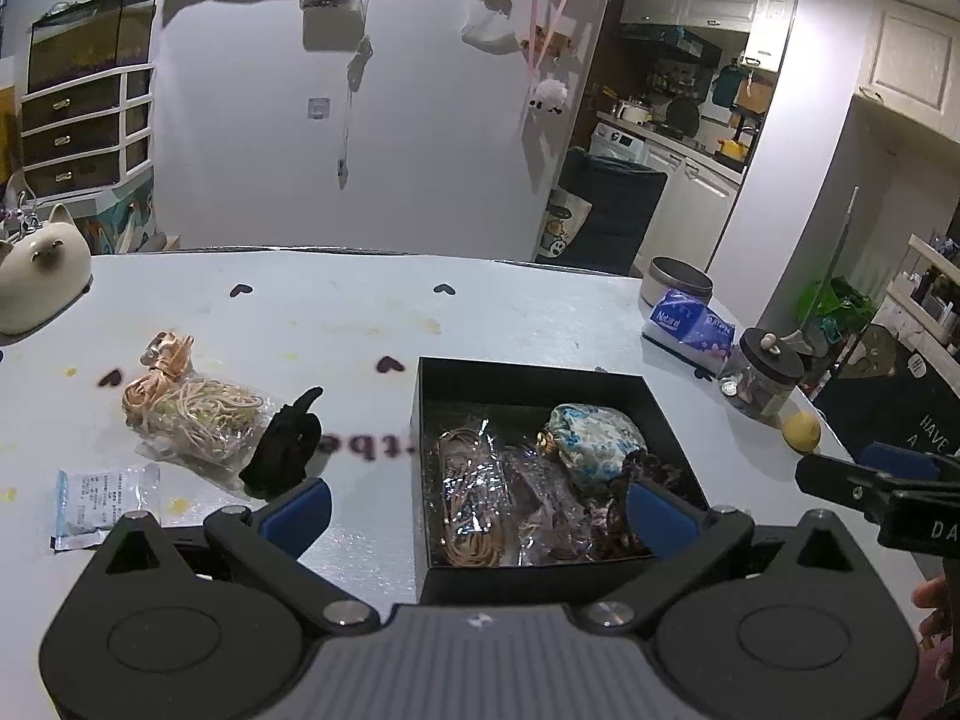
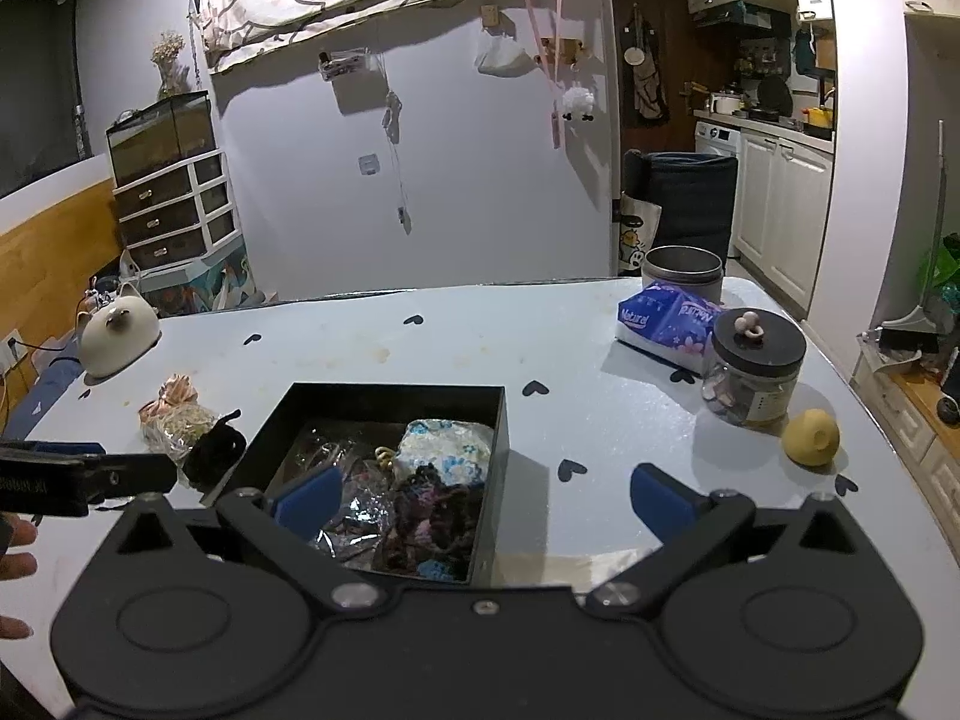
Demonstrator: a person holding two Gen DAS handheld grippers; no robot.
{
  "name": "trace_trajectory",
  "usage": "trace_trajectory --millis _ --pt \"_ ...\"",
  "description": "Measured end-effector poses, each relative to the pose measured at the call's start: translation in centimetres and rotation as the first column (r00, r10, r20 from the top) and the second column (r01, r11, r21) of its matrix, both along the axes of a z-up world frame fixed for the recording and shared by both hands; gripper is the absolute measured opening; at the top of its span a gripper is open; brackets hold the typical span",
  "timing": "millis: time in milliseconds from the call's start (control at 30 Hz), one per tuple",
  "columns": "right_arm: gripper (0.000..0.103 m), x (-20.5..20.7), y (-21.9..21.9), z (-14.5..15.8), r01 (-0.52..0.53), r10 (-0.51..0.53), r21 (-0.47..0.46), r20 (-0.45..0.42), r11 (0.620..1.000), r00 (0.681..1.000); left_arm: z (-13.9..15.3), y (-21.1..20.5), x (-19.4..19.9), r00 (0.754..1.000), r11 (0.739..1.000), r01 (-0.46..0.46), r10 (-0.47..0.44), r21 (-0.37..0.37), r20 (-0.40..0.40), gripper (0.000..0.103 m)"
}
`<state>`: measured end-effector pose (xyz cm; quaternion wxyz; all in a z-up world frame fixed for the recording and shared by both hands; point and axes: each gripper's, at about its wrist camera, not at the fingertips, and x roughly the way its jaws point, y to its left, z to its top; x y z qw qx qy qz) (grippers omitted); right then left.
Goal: Organize soft objects
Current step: 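Move both tools away from the box toward the remaining items on the table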
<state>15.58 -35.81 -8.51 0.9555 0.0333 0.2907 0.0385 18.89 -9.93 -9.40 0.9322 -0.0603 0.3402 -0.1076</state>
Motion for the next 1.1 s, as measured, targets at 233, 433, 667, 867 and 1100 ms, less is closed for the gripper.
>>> trace_trajectory --millis 233,433,667,867,1100 --pt "0.103 -0.2 1.3 0.2 0.032 -0.032 0.000 -0.002 0.999 0.999 0.3 1.5 -0.2 1.000 1.000 0.007 -0.007 -0.004 0.008 0.103" --pt "0.103 0.0 3.7 0.3 0.048 -0.048 -0.003 -0.010 0.999 0.999 0.3 3.9 0.0 1.000 1.000 0.002 -0.002 -0.009 0.008 0.103" --pt "0.103 0.6 7.6 0.5 0.057 -0.057 -0.002 -0.006 0.998 0.998 0.7 8.0 0.7 1.000 1.000 -0.002 0.002 -0.005 0.009 0.103" --pt "0.103 1.6 11.4 0.5 0.040 -0.040 -0.013 -0.002 0.999 0.999 0.4 12.0 1.4 0.999 0.999 -0.033 0.033 -0.002 -0.005 0.103" --pt "0.103 3.1 15.6 0.5 0.007 -0.007 -0.015 -0.006 1.000 1.000 -1.2 16.5 2.8 0.993 0.995 -0.101 0.101 0.015 -0.063 0.103"
